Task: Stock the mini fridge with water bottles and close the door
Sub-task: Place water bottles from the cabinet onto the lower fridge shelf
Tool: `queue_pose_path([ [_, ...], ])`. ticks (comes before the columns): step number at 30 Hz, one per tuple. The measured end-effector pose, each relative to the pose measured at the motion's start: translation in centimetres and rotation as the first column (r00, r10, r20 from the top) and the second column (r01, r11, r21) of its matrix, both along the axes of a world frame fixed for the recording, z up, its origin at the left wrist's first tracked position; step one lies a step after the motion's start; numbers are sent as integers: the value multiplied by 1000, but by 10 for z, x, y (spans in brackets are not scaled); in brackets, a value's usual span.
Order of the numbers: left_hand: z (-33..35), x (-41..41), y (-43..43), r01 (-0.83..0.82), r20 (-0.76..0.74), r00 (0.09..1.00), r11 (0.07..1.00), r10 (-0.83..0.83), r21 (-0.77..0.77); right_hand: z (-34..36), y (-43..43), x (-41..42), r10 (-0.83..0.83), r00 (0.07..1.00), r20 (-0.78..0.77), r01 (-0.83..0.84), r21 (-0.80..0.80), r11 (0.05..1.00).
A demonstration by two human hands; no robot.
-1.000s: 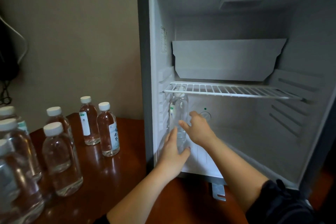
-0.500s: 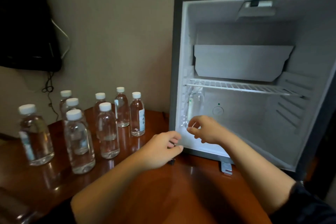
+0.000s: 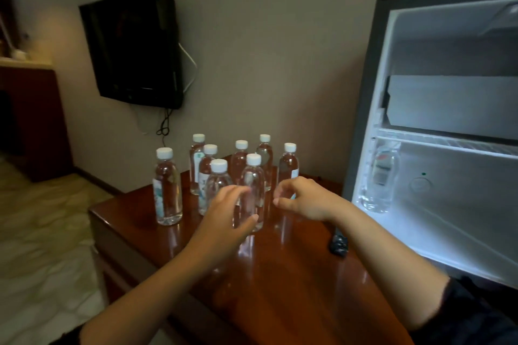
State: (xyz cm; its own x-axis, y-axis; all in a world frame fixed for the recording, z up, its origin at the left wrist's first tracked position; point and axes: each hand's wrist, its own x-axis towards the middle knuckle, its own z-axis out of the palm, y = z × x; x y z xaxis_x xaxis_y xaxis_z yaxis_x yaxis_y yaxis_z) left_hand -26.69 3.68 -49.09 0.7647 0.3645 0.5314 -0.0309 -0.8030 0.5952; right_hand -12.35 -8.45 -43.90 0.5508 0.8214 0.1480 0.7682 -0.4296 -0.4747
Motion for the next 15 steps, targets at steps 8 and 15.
queue_pose_path([
  [8, -15, -5, 55, -95, 37, 993, 928, 116, -359, 0, 83, -25, 25, 995, 99, -53, 287, 956],
  [15, -28, 19, 77, -41, -39, 999, 868, 25, -495, -7, 127, -30, 8, 995, 101, -35, 267, 963],
])
